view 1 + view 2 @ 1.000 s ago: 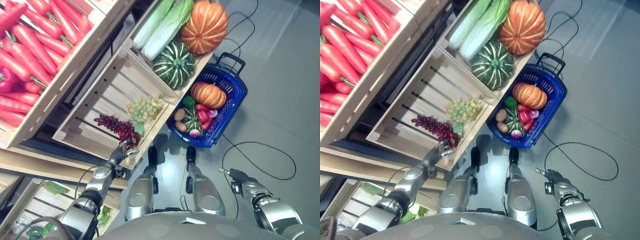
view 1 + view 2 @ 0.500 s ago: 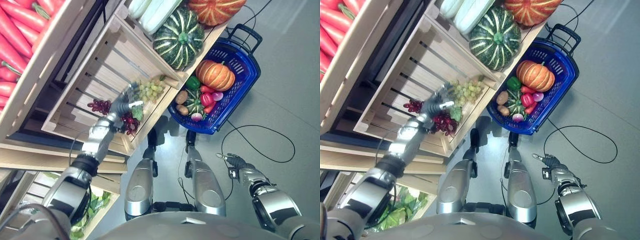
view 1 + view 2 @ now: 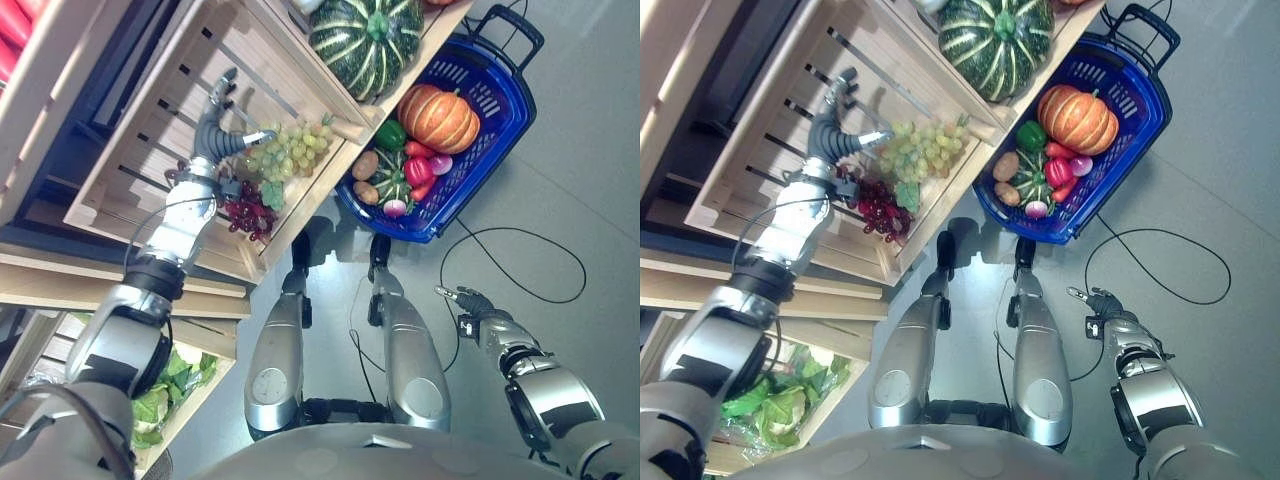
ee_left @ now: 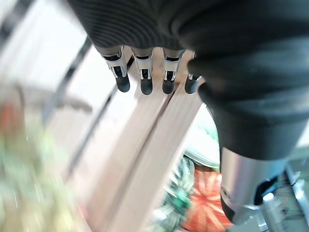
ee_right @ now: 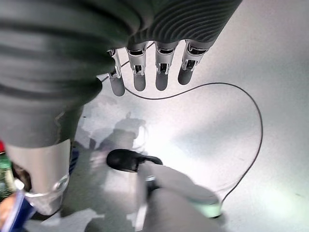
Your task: Pick up fruits and vegetables into the basket
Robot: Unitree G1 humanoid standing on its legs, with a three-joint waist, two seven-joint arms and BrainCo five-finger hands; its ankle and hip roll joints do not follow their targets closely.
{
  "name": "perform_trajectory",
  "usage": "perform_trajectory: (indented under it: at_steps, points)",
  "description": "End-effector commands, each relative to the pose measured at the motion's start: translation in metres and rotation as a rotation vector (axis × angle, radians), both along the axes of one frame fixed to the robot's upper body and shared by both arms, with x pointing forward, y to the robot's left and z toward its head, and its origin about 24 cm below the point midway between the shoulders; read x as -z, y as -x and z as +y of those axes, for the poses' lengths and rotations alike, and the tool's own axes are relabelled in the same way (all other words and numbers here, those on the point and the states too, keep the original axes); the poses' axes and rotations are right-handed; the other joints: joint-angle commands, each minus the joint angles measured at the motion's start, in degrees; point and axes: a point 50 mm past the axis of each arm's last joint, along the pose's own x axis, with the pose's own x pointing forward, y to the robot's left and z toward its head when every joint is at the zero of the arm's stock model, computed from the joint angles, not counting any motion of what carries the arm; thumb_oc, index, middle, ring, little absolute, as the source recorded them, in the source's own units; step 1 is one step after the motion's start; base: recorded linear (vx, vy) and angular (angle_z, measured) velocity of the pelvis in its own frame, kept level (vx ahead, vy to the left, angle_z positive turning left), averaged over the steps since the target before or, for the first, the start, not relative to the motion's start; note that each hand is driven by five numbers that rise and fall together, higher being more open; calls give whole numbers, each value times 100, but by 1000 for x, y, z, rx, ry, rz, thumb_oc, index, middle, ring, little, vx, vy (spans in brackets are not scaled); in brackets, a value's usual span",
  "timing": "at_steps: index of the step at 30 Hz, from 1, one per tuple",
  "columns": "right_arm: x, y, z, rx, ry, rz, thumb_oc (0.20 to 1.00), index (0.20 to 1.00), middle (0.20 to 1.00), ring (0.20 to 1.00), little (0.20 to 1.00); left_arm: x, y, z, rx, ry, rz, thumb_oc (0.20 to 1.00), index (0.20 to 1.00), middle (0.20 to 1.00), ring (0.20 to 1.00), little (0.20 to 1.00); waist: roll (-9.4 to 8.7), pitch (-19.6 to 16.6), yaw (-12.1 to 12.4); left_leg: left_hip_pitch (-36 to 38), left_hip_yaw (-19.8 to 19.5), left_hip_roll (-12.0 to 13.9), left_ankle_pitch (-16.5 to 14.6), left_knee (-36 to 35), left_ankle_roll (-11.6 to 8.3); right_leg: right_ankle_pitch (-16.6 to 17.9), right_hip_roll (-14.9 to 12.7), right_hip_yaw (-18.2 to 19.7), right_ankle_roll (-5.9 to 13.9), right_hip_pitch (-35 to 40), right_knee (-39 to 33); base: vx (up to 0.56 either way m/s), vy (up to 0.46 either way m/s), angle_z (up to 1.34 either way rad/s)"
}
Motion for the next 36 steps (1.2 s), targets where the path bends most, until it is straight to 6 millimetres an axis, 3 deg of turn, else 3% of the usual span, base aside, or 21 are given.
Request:
perform_trajectory:
  at_steps: [1, 6, 12, 19, 30, 36]
  points:
    - [7, 13, -4, 3, 17, 42, 1000, 1000, 1000, 1000, 1000, -29, -5, 8, -168, -333, -173, 1000, 1000, 1000, 1000, 1000, -223, -103, -175, -607, 30, -275, -725, 1135, 228, -313, -17, 260, 263, -371, 692, 0, 0, 0]
    - [0, 2, -3, -29, 36, 34, 1000, 1000, 1000, 1000, 1000, -37, -19, 5, -239, -620, -165, 1000, 1000, 1000, 1000, 1000, -272, -103, -302, -760, 96, -246, -748, 1262, 208, -348, 1, 292, 268, -595, 888, 18, 33, -1]
    - [-7, -10, 1, -60, 53, 21, 1000, 1000, 1000, 1000, 1000, -31, -29, 0, -259, -779, -120, 1000, 1000, 1000, 1000, 1000, -310, -103, -423, -932, 139, -222, -789, 1426, 179, -364, 31, 357, 258, -778, 1005, 21, 44, -6]
    - [-16, -26, 8, -90, 68, -2, 1000, 1000, 1000, 1000, 1000, -20, -38, -6, -260, -880, -22, 1000, 1000, 1000, 1000, 1000, -352, -103, -556, -1171, 161, -219, -793, 1566, 159, -359, 113, 453, 242, -1024, 1109, 8, 29, -3]
    - [-23, -38, 15, -118, 78, -20, 1000, 1000, 1000, 1000, 1000, -2, -42, 0, -298, -957, 95, 1000, 1000, 1000, 1000, 1000, -424, -103, -656, -1380, 164, -196, -779, 1666, 141, -367, 212, 545, 227, -1245, 1217, 1, 17, -5]
    - [-26, -44, 21, -128, 79, -39, 1000, 1000, 1000, 1000, 1000, 7, -42, 17, -414, -1022, 139, 1000, 1000, 1000, 1000, 1000, -507, -103, -694, -1603, 152, -172, -778, 1774, 127, -387, 279, 588, 217, -1457, 1326, 0, 0, 0]
